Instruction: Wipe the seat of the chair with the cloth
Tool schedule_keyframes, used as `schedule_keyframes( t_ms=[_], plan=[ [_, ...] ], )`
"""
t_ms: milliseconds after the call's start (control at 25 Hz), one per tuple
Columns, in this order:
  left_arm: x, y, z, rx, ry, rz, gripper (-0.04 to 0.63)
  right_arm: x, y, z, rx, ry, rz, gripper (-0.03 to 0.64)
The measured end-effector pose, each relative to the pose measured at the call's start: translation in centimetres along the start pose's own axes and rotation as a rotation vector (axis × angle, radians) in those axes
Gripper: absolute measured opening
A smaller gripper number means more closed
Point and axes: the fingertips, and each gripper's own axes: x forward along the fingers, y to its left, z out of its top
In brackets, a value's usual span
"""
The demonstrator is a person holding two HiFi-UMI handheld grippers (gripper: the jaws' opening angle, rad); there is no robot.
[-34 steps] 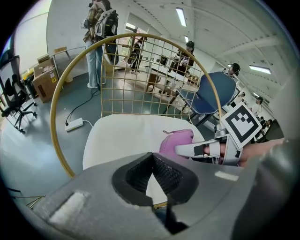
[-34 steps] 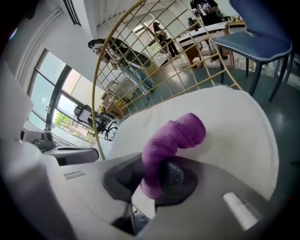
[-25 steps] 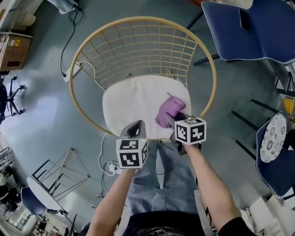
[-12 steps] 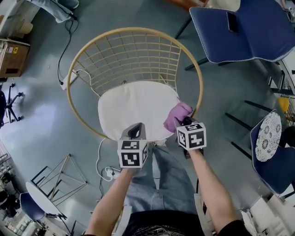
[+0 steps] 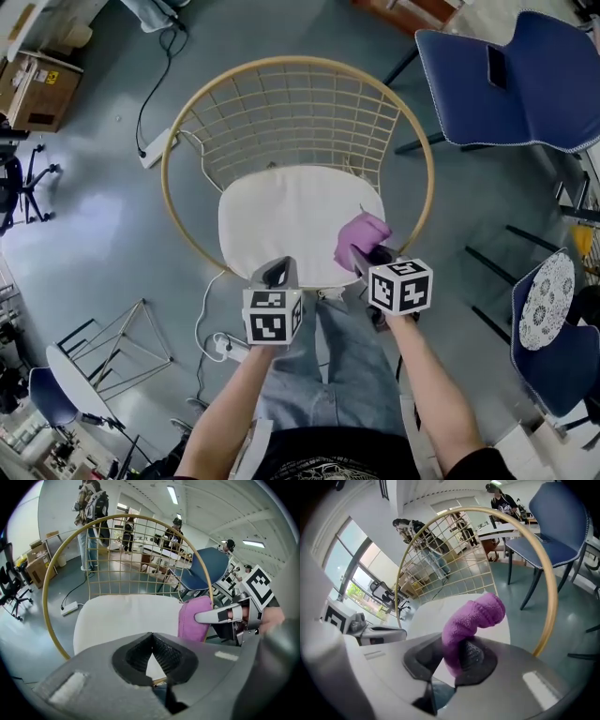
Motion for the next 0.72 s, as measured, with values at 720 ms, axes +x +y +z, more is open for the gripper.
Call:
schedule_keyframes(
  t_ms=[720],
  plan=[
    [-5.3,9.8,-5.4,-0.234,-0.008,0.22,-0.005,11.2,17.1,-2.3,-0.165,0.171,0.407,0.06]
  ],
)
